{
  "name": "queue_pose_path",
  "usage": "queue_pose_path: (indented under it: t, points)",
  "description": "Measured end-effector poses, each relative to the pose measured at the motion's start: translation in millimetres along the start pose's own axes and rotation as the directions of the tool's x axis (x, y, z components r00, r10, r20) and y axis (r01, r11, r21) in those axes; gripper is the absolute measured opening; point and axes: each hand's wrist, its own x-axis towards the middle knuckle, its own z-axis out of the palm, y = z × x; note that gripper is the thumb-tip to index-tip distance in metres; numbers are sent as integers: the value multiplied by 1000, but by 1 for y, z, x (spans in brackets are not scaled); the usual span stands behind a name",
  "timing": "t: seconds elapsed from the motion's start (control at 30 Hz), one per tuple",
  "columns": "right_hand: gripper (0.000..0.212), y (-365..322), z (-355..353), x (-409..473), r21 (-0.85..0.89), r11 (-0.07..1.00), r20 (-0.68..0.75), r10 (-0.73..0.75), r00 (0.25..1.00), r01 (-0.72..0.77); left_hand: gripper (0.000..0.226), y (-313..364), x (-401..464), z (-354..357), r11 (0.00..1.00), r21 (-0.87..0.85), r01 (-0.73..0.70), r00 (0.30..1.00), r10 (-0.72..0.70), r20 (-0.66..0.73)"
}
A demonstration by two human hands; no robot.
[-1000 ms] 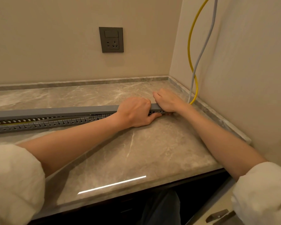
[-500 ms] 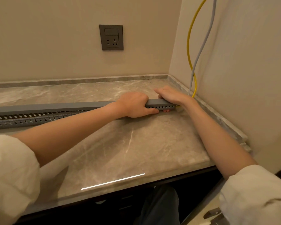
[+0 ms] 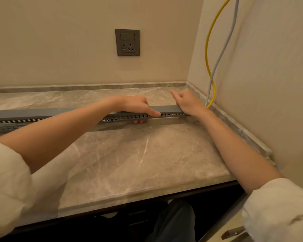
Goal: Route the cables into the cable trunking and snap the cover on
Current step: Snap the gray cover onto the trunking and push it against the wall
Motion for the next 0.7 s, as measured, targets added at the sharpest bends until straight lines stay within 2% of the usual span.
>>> queue_pose_path:
  t: [0.1, 0.17, 0.27, 0.37, 0.5, 0.57, 0.7]
  points:
    - [64, -2, -2, -1, -58, 995, -117, -91, 989, 85, 66, -3, -6, -10, 991, -76, 106, 982, -93, 164]
    - [66, -2, -2, -2, -67, 993, -148, -110, 983, 101, 65, -6, -9, -10, 987, -117, 109, 984, -91, 152]
    - [66, 0, 1, -4, -78, 992, -169, -114, 979, 102, 59, -8, -8, -3, 993, -100, 62, 998, -65, -23]
    - [65, 4, 4, -5, -95, 991, -195, -107, 975, 89, 54, -10, -7, 10, 999, -5, 33, 976, -33, -214]
    - [66, 8, 6, -4, -40, 999, -166, -21, 986, 15, 48, -16, -8, 32, 949, 314, -3, 881, 151, -449]
    - [66, 8, 6, -3, -6, 1000, -146, 18, 989, -19, 49, -19, -7, 36, 923, 384, -12, 847, 213, -486]
    - [62, 11, 2, -2, 52, 996, -74, 78, 994, -74, 55, -23, -3, 34, 924, 381, -18, 847, 217, -486]
